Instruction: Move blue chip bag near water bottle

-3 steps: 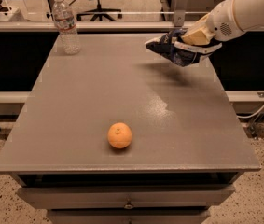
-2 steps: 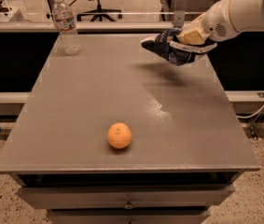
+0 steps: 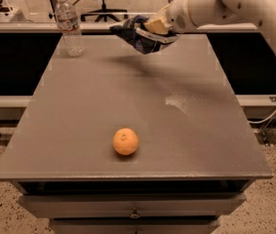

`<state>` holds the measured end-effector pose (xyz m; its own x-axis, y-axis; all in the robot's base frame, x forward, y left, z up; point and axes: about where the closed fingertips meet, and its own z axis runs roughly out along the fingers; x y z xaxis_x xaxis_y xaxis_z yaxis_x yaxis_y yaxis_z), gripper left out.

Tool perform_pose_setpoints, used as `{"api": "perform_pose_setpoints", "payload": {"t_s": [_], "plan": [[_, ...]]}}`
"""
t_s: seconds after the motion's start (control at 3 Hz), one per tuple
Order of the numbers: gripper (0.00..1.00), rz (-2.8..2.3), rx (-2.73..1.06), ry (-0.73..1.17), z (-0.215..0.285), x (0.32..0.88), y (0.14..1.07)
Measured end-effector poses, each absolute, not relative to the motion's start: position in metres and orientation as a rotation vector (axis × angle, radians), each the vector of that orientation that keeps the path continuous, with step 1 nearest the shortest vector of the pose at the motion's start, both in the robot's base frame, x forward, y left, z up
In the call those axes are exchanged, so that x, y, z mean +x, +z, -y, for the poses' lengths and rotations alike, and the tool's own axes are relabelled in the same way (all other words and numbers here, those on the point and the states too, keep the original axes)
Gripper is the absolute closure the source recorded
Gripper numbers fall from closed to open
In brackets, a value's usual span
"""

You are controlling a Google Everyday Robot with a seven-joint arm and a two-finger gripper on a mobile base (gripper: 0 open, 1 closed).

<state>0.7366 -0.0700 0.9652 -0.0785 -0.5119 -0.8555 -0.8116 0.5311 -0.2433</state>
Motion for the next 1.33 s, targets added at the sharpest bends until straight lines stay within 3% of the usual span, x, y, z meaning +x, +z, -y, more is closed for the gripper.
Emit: {"api": "perform_pose_setpoints", "payload": {"t_s": [0.67,1.33], "plan": [[1.0,-1.69,-1.051,0.385,-0.01,0.812,0.951],[1.0,-1.685,-1.008,0.426,-0.054,0.854,0.935]]}}
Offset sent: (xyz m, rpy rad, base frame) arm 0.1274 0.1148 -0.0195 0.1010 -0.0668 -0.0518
